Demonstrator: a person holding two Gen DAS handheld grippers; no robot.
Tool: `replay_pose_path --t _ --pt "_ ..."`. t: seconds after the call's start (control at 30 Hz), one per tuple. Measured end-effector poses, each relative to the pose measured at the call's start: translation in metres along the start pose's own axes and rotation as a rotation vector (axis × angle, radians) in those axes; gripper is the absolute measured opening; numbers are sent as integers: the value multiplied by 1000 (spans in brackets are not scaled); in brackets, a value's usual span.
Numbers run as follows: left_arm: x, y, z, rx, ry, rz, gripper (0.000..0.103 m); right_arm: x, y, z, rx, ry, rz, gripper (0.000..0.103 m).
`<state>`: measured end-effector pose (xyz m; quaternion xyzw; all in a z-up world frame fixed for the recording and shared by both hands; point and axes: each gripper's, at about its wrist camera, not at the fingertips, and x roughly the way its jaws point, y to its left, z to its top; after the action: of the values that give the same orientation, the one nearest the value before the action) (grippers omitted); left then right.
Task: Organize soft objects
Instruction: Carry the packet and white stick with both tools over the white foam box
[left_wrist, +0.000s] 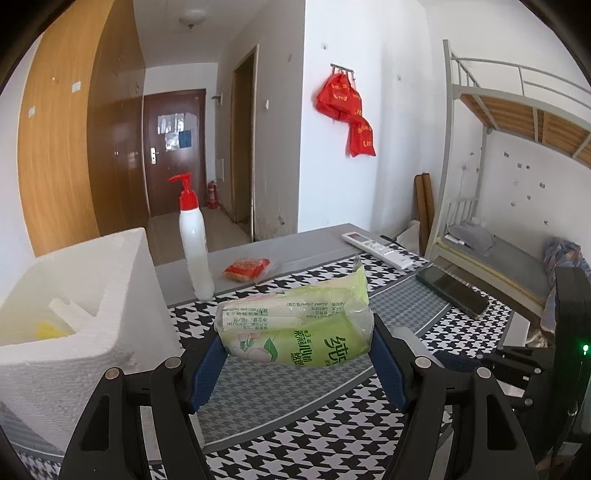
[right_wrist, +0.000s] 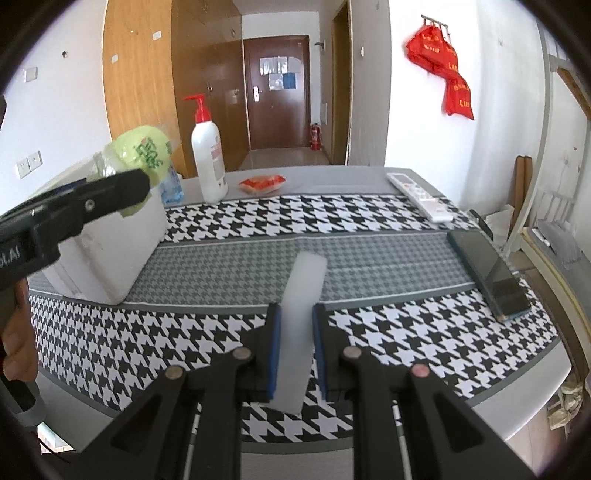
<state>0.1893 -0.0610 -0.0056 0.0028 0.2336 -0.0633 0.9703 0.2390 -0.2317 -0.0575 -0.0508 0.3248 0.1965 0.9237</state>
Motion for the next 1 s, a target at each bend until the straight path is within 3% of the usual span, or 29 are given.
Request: replay_pose_path --t 1.0 --pt "-38 15 14 -1 -101 73 73 -26 7 30 -6 -139 68 20"
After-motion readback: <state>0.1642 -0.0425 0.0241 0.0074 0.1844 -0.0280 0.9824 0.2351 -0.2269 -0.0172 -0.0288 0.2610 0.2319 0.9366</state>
